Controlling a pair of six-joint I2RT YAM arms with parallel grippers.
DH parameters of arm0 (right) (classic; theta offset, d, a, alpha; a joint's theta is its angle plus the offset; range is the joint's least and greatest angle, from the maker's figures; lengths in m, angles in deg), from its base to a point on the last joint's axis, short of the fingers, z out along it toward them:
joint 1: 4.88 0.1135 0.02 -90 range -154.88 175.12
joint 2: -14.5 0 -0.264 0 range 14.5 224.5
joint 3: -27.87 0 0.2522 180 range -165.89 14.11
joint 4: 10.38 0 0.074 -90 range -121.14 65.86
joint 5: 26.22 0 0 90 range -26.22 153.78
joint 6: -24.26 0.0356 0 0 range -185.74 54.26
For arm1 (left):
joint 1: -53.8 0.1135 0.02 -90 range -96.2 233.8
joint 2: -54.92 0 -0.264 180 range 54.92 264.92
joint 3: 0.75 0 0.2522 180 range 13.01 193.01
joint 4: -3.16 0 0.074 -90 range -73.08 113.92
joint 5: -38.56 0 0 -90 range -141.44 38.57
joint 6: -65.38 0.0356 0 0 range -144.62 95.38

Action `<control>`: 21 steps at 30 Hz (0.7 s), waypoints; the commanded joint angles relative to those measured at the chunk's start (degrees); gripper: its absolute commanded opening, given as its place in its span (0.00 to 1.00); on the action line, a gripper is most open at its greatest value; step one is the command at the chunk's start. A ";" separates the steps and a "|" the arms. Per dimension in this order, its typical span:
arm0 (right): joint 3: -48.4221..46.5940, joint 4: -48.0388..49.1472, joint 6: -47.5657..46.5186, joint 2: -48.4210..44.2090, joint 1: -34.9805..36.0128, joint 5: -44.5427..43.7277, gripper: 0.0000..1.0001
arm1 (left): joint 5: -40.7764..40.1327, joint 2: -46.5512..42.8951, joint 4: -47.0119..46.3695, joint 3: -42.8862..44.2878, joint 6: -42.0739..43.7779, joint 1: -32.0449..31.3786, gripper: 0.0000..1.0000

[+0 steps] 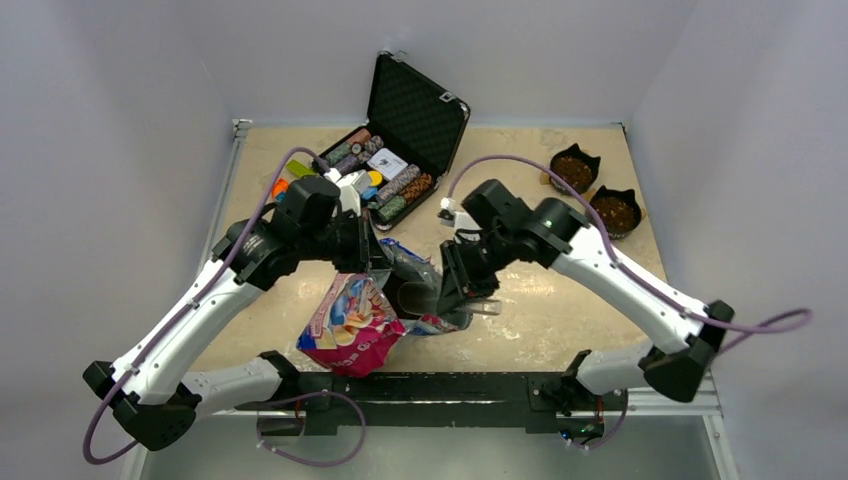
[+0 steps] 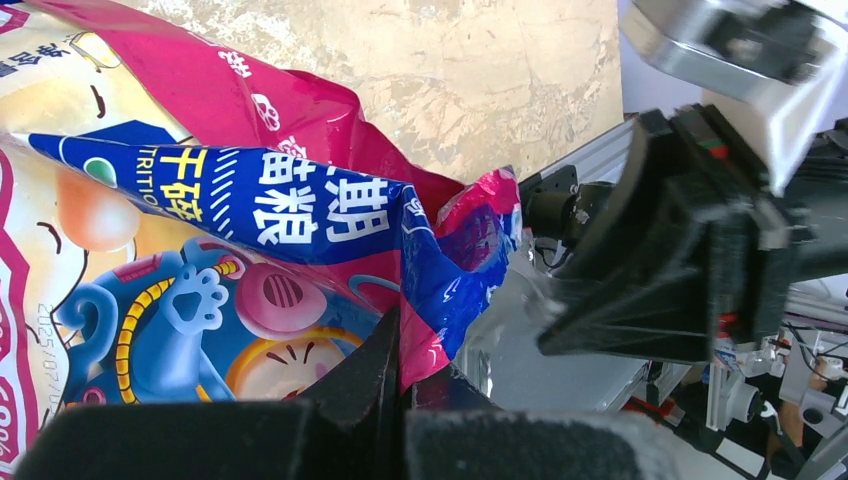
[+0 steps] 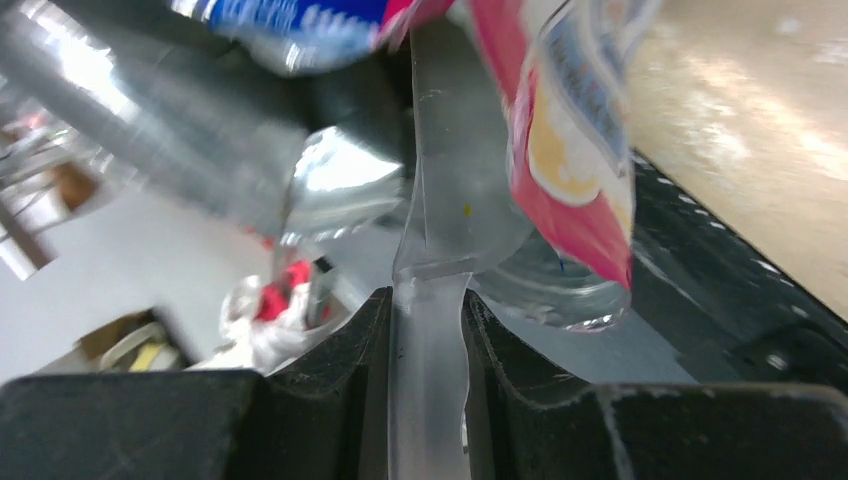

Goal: Serve the pet food

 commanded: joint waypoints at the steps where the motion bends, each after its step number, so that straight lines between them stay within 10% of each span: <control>1: -14.60 -14.88 -1.24 10.06 3.93 -23.08 0.00 | 3.04 -2.97 -5.94 0.07 -2.03 0.05 0.00; 8: -21.76 -22.87 -8.89 21.79 4.88 -30.66 0.00 | 5.31 -3.30 -6.89 -3.56 -3.69 0.05 0.00; 16: -22.60 -2.14 -9.38 43.97 13.10 -24.04 0.00 | 1.38 -1.47 -4.38 -4.73 -5.40 0.13 0.00; 21: -20.79 20.23 -10.69 42.82 12.91 -3.15 0.00 | 1.56 -0.47 -3.74 -3.68 -5.39 0.13 0.00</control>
